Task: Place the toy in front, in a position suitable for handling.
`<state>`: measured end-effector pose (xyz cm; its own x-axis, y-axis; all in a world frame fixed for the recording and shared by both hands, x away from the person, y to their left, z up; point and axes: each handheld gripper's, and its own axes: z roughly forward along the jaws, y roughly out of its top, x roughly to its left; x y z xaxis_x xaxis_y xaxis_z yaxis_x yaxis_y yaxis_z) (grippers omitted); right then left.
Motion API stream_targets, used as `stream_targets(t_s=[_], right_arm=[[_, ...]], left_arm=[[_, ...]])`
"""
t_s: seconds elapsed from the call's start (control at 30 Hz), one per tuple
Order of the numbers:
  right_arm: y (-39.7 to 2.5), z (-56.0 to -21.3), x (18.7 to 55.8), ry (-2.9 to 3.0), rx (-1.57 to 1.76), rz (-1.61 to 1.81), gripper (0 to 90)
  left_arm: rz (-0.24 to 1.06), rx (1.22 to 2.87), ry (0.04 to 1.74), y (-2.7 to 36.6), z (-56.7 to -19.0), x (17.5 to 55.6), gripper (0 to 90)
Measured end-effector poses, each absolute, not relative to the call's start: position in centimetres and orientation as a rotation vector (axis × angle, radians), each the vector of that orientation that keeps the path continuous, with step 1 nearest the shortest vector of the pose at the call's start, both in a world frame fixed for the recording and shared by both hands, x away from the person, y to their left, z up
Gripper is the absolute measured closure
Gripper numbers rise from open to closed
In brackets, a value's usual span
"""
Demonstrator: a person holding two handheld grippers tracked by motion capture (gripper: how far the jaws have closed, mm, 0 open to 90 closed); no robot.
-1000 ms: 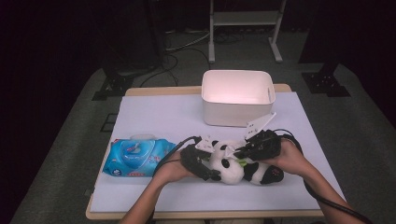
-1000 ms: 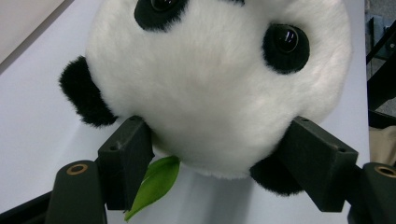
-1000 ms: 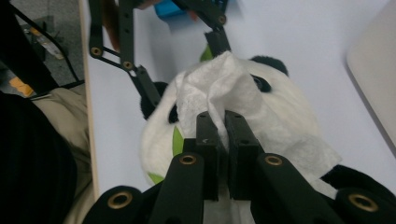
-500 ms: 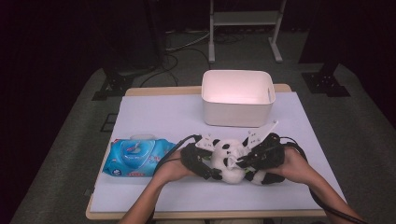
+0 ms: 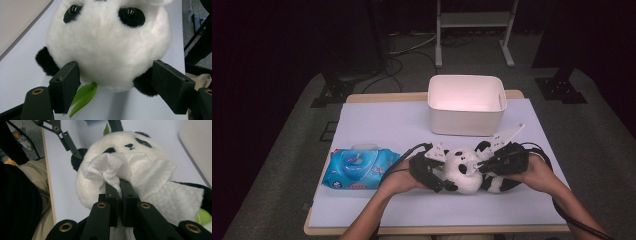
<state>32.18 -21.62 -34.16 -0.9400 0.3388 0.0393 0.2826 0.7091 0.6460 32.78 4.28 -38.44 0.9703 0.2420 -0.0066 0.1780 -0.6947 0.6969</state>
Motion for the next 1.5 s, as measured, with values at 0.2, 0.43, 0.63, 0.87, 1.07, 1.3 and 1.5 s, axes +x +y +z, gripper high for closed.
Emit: stream_targets(t_s=[0.2,0.43,0.63,0.87,1.07,1.3,1.5], right_arm=[[-22.1,-34.2,32.8,2.814,0.545,1.065,85.6],[-21.1,-33.9,33.0,2.803,0.526,0.999,85.3],[-19.9,-33.1,32.8,2.806,0.482,1.016,85.1],[-17.8,-33.1,31.8,2.840,0.396,0.963,85.0],[-17.0,-33.9,31.0,2.895,0.348,0.912,84.9],[-19.1,-34.5,30.5,2.916,0.401,0.907,84.9],[-20.5,-34.6,30.1,2.906,0.444,0.911,84.9]], left_arm=[[0.139,2.362,0.289,3.7,-38.8,32.8,25.9],[0.142,2.333,0.325,3.8,-39.4,33.2,32.5],[0.138,2.296,0.339,3.9,-39.3,33.2,35.2],[0.135,2.294,0.337,3.8,-39.3,33.3,35.3],[0.135,2.307,0.339,4.0,-39.4,33.5,35.0],[0.135,2.313,0.352,4.1,-39.6,33.5,34.4],[0.135,2.308,0.346,4.0,-39.4,33.4,34.5]])
